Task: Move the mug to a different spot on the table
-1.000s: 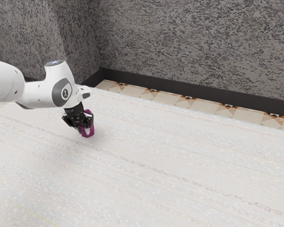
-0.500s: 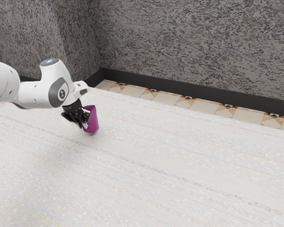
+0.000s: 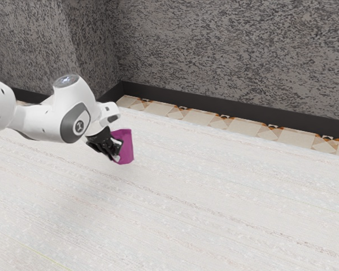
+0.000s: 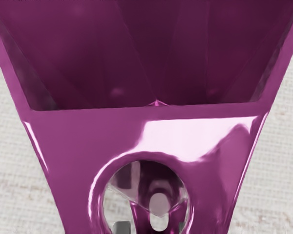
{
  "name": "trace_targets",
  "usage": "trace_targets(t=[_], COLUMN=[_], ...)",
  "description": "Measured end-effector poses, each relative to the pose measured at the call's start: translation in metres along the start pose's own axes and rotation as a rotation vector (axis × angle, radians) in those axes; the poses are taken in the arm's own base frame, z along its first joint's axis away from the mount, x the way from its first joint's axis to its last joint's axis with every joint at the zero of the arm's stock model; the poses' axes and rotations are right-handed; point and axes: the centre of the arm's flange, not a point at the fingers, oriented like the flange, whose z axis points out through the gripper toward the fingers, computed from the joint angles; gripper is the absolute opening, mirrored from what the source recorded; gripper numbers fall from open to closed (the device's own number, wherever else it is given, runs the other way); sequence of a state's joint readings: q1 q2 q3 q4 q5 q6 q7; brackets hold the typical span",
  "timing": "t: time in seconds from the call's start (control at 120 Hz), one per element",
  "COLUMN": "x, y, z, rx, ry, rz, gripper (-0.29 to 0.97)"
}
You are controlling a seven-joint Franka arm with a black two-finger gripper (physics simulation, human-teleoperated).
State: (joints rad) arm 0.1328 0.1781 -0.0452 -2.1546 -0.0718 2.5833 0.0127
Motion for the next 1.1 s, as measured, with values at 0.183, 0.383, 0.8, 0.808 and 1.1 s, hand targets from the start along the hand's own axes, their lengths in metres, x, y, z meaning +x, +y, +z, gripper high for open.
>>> trace_targets(t=[0.183, 0.383, 0.8, 0.808, 1.1], x=[-0.019, -0.036, -0.056, -0.057, -0.083], y=[0.025, 0.054, 0.06, 0.06, 0.098], z=[0.013, 0.041, 0.069, 0.068, 0.005], rx=[-0.01, -0.022, -0.033, -0.033, -0.053], ry=[-0.022, -0.061, -0.087, -0.087, -0.015], rz=[0.038, 0.085, 0.111, 0.112, 0.211], gripper=[-0.07, -0.06, 0.45, 0.46, 0.62])
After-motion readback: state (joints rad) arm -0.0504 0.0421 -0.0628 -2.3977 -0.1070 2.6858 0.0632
